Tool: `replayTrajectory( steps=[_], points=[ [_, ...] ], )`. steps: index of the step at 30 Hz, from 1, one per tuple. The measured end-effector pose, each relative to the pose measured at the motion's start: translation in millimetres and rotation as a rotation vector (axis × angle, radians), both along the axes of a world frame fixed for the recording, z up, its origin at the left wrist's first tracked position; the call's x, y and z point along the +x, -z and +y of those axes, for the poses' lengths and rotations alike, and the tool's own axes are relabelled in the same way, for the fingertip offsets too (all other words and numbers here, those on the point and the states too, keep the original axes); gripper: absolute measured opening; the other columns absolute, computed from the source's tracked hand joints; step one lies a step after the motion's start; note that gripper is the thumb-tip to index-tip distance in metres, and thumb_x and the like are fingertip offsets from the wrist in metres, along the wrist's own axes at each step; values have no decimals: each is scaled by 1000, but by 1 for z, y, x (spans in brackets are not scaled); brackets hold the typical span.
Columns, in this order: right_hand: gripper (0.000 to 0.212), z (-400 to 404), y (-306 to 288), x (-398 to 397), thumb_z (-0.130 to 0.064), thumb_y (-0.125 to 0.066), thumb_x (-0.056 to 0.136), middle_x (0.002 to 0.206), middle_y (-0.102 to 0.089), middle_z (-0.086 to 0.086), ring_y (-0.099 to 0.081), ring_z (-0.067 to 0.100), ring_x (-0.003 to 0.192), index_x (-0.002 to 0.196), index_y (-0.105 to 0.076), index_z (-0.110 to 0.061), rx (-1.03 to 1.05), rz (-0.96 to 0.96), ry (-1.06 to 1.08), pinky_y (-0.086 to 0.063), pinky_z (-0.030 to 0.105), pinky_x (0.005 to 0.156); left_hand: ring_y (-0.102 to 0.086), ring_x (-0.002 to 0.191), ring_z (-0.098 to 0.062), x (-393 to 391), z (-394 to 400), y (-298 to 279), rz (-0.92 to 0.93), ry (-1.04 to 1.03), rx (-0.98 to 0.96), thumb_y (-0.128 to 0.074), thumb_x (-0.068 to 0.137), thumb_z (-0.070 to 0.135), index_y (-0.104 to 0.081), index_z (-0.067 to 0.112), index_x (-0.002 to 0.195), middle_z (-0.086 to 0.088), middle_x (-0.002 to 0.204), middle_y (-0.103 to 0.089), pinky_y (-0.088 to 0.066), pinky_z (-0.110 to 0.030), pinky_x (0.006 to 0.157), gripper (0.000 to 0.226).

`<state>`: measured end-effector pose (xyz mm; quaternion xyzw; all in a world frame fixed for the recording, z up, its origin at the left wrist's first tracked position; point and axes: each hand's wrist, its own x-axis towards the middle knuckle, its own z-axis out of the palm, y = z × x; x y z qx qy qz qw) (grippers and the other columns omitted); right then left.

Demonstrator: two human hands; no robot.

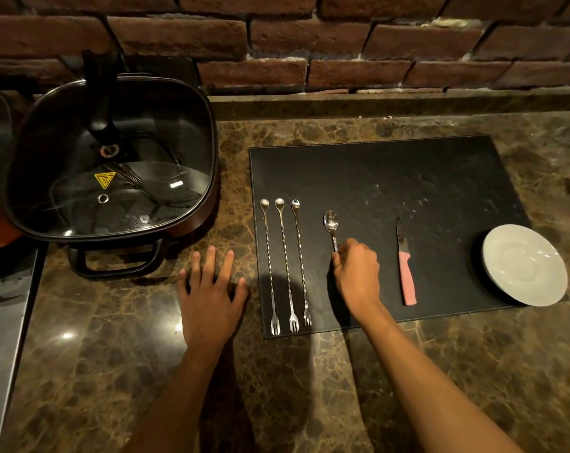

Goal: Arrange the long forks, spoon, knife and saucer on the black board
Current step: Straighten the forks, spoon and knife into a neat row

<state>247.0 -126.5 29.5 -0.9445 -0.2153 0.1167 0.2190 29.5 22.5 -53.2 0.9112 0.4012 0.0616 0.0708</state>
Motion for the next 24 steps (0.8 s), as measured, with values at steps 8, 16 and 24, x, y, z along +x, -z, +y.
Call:
replayTrajectory(
  steps=[8, 16, 24],
  points=[
    [10, 4, 0, 1, -15, -59, 91, 87, -65, 14, -61, 35, 81, 89, -60, -5, 25, 28, 17, -42, 34, 64, -22, 155, -33, -1, 1, 0, -22, -5, 7, -33, 100, 56, -39, 28, 155, -8, 166, -31, -21, -56, 121, 62],
    [12, 6, -3, 1, -20, -59, 91, 84, -67, 12, -64, 35, 78, 88, -60, -9, 21, 37, 30, -53, 42, 67, -22, 155, -32, 0, 0, 1, 0, -6, 10, -32, 100, 56, -39, 28, 156, -7, 166, -30, -20, -55, 121, 63],
    [12, 6, 0, 2, -20, -60, 91, 84, -67, 12, -64, 33, 77, 89, -60, -9, 42, 34, 26, -54, 44, 68, -21, 155, -32, 0, 0, 2, 5, -3, 9, -33, 100, 56, -37, 28, 156, -8, 167, -29, -19, -55, 121, 63]
  ],
)
